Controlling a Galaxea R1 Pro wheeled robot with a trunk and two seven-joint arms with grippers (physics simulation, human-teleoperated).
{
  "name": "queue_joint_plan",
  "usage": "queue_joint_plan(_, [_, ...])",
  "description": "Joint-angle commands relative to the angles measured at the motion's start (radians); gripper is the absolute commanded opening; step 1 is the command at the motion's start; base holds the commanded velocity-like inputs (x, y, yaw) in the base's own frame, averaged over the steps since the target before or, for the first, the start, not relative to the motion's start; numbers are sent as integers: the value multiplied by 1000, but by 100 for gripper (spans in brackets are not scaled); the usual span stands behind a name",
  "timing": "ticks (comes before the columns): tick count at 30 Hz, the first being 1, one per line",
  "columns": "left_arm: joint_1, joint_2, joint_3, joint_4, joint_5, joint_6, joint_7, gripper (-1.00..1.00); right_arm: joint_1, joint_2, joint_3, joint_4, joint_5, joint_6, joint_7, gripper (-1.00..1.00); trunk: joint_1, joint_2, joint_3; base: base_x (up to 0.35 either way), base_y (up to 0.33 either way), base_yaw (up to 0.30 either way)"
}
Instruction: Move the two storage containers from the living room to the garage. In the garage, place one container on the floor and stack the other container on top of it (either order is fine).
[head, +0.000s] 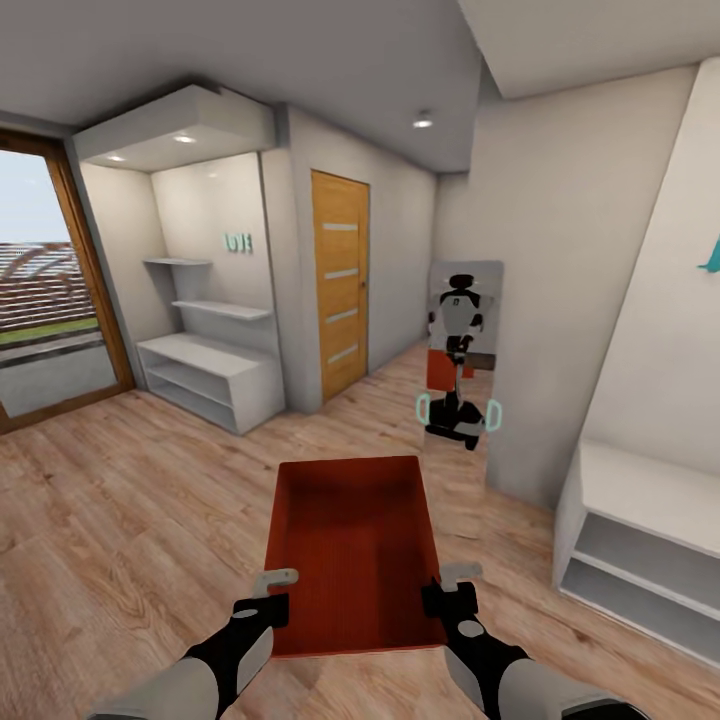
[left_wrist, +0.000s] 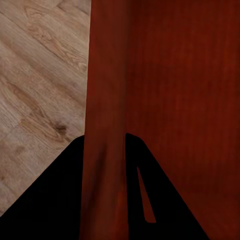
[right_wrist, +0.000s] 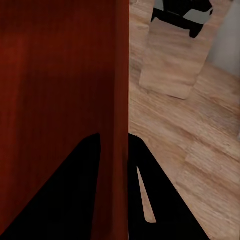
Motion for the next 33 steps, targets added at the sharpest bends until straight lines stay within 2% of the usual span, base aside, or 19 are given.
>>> queue_joint_plan(1, [-1, 62, 51, -4, 79, 3, 8, -100, 0, -4, -65, 0, 5, -1, -3, -100, 1, -1, 0, 322, 0, 0])
queue_joint_plan(12, [-1, 62, 51, -4, 79, 3, 8, -100, 0, -4, -65, 0, 6, -1, -3, -100, 1, -1, 0, 322, 0, 16])
queue_joint_plan(33, [-1, 62, 51, -4, 79, 3, 8, -100, 0, -4, -65, 0, 6, -1, -3, -100, 1, -1, 0, 322, 0, 250])
